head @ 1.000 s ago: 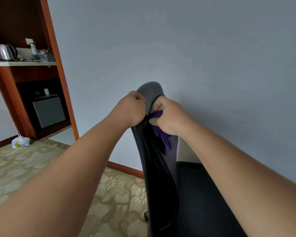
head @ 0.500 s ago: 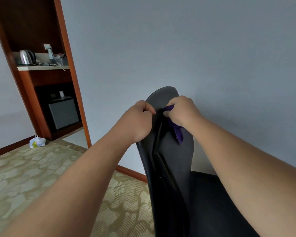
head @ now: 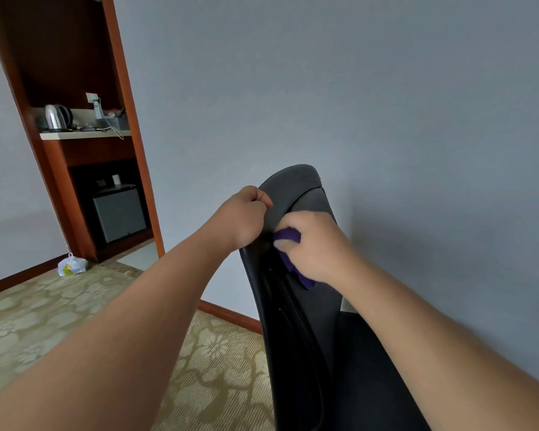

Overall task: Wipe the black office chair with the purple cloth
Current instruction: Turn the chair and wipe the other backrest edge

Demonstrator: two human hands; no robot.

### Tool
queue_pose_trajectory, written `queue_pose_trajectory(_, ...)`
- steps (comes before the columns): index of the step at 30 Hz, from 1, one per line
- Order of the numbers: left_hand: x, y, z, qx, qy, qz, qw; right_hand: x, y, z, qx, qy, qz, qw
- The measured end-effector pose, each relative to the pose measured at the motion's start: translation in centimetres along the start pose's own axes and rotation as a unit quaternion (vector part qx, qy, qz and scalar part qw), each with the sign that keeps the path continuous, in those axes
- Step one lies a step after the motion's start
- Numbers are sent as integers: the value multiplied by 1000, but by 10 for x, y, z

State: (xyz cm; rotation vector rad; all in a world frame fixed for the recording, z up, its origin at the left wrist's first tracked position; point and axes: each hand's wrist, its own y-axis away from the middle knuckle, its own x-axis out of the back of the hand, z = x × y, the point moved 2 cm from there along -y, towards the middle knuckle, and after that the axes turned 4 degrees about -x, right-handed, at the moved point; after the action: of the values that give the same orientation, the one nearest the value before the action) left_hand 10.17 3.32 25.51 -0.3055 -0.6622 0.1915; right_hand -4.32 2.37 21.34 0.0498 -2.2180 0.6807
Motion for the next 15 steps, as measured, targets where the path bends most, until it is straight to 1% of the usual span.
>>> queue_pose_trajectory(4, 1, 2, 1, 6, 3, -8, 1000, -4, 35, -12, 17, -22, 2, 1000)
queue_pose_trajectory(7, 1, 3, 2, 3, 2, -14, 1000, -5, 46, -14, 11, -54, 14, 998)
queue_pose_trajectory(15, 0, -3, -3, -12, -11, -13, 1000, -5, 15, -12, -23, 16, 61, 998)
